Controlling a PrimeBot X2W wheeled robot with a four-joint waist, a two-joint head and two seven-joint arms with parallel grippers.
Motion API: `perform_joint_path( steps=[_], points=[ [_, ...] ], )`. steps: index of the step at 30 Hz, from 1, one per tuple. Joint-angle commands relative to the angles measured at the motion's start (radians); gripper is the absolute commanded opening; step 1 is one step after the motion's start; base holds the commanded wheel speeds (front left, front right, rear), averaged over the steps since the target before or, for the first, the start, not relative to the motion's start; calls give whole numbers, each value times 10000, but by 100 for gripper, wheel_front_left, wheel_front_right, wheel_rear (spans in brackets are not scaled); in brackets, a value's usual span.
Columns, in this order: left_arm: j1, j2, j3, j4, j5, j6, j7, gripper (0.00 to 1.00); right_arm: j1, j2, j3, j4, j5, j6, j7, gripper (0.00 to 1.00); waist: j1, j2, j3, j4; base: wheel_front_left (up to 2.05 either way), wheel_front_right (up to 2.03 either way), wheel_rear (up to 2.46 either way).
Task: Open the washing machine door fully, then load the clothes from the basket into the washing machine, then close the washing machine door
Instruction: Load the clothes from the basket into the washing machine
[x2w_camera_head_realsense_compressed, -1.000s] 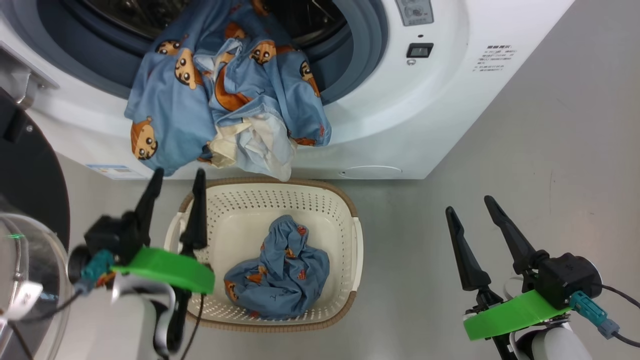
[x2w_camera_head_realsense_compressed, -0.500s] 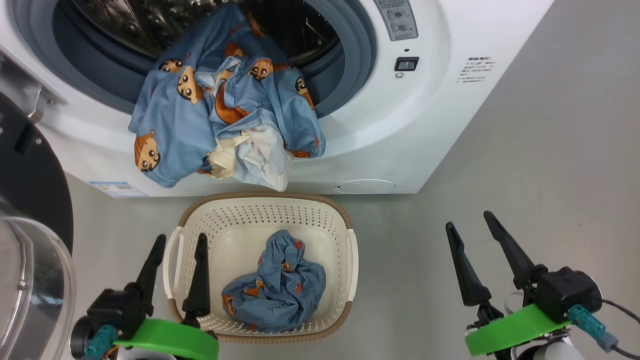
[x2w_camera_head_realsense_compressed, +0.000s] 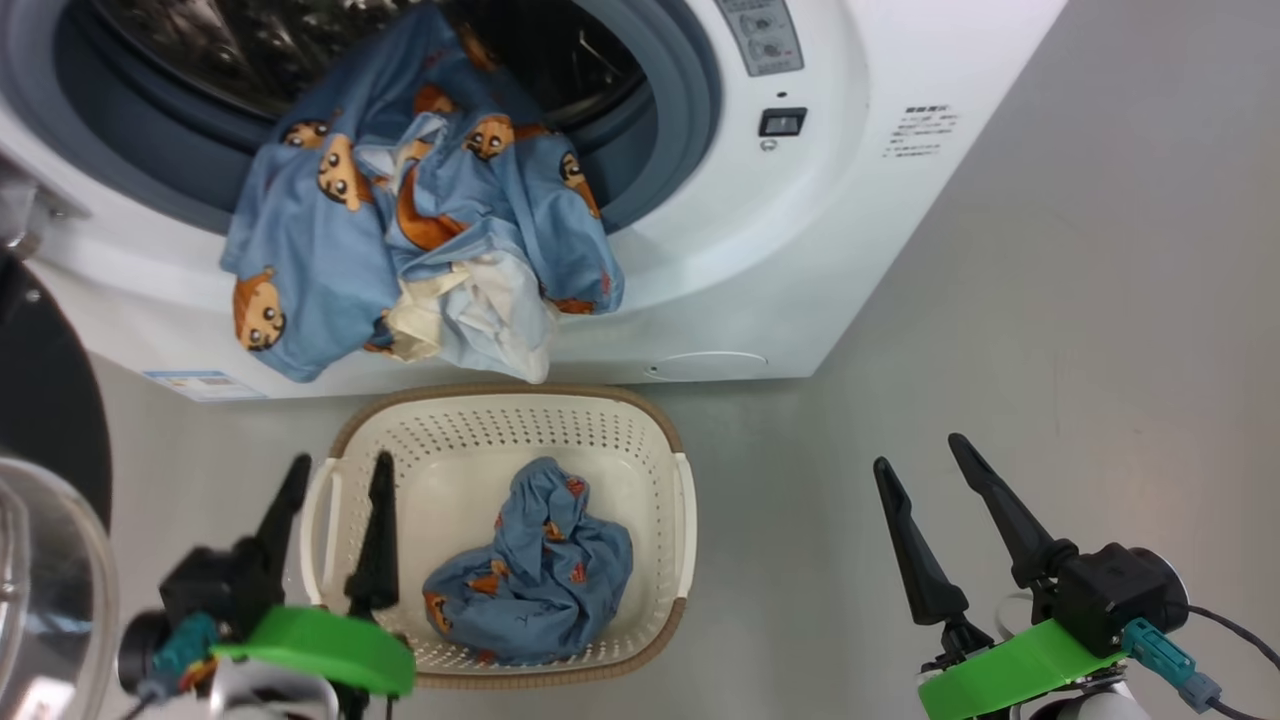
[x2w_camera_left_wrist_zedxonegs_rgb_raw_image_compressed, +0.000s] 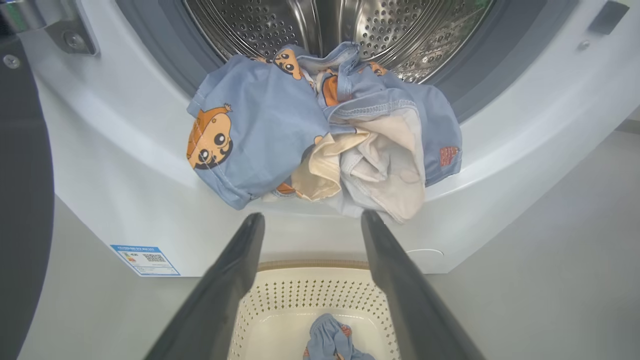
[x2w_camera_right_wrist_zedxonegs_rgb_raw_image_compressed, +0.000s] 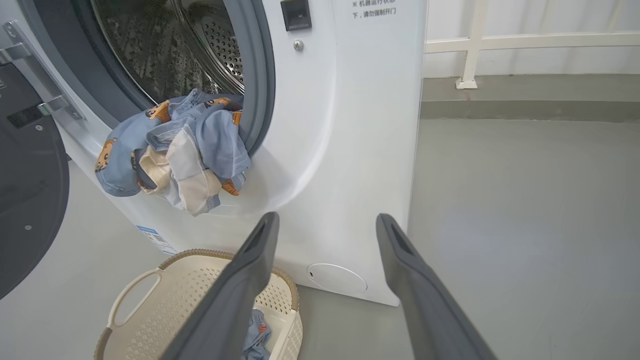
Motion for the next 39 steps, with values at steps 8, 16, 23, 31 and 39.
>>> perform_joint_path(
  steps=[8, 16, 23, 31, 39],
  points=[
    [-1614, 557, 519, 1172, -247, -268, -51, 100, -118, 92, 221, -392, -61, 27, -48, 100, 0, 0, 624, -545, 0, 0, 0],
    [-2809, 712, 582, 2310, -535, -685, -223, 100, -231, 133, 158, -536, -174, 27, -48, 100, 0, 0, 1103, -748, 0, 0, 0],
    [-3850, 943, 541, 3307, -527, -920, -460, 100, -335, 157, 144, -666, -283, 27, -48, 100, 0, 0, 1612, -899, 0, 0, 0],
    [-4733, 886, 281, 3973, -474, -1133, -661, 100, -432, 180, 114, -724, -349, 27, -48, 100, 0, 0, 1968, -967, 0, 0, 0],
    [-5332, 775, 93, 4263, -442, -1249, -747, 100, -583, 199, 145, -721, -365, 27, -48, 100, 0, 0, 2171, -982, 0, 0, 0]
  ],
)
